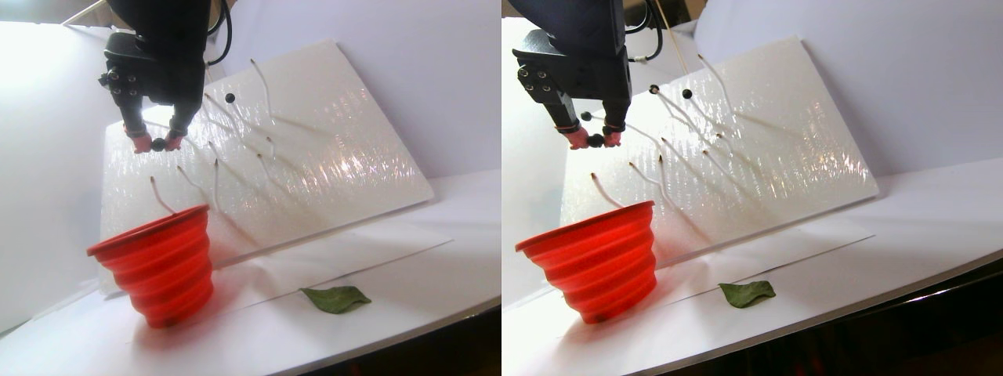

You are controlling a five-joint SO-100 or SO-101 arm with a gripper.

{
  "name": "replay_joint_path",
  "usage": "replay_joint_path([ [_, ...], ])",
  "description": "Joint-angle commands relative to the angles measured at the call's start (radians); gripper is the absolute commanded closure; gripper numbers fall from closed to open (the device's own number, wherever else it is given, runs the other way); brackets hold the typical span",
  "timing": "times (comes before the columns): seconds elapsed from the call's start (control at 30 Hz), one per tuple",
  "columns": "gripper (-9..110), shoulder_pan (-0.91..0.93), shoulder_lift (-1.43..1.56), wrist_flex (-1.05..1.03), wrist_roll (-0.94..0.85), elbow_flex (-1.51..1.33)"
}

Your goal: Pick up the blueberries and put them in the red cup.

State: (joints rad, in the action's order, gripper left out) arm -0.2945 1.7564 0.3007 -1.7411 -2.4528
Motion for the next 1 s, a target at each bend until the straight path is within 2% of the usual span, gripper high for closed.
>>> replay_joint_path([
  [0.0, 91, -0.051, -0.018, 0.054, 0.002, 0.031],
  [0.33, 90, -0.055, -0.104, 0.12, 0.009, 0.04],
  [0.47, 86, -0.055, -0.118, 0.15, 0.018, 0.04],
  [0.6, 82, -0.052, -0.101, 0.15, 0.021, 0.029],
  [0.97, 83, -0.021, -0.008, 0.095, 0.003, 0.003],
])
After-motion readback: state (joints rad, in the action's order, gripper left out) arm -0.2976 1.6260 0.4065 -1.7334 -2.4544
